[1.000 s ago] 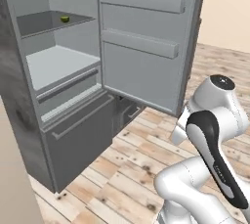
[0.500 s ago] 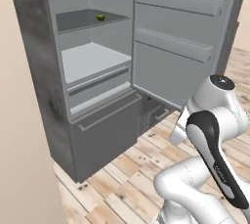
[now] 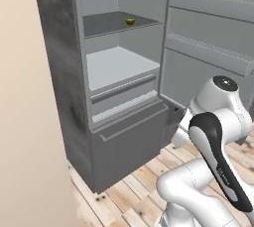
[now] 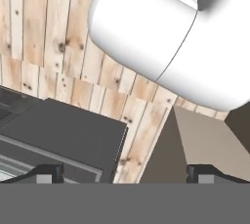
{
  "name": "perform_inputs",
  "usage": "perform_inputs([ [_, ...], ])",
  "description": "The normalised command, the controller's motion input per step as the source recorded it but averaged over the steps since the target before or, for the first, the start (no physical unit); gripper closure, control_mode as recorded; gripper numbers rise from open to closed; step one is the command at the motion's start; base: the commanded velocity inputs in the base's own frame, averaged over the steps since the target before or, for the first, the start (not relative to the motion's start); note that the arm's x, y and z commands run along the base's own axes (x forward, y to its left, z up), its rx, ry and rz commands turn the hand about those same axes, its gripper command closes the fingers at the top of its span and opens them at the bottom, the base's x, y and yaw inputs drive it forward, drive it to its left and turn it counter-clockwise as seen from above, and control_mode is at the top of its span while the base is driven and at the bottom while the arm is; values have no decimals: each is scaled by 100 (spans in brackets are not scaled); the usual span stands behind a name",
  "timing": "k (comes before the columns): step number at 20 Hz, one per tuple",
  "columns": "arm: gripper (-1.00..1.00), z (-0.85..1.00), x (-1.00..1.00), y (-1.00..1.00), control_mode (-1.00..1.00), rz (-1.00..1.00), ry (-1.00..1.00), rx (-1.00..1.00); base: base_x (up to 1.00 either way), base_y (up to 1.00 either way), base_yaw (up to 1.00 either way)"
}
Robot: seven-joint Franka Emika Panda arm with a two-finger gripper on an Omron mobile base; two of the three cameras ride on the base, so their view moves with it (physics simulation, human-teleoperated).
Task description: Retrieve the kiwi and banana from the fridge and place them into the bowl on the dining table.
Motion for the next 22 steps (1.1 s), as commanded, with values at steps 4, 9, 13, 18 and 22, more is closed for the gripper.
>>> perform_inputs([
  [4, -100, 0, 0, 0, 100, 0, 0, 0, 70, -18, 19],
  [9, -100, 0, 0, 0, 100, 0, 0, 0, 60, -35, 14],
  [13, -100, 0, 0, 0, 100, 0, 0, 0, 55, -29, 14],
  [18, -100, 0, 0, 0, 100, 0, 0, 0, 54, -22, 14],
  [22, -100, 0, 0, 0, 100, 0, 0, 0, 57, -24, 14],
])
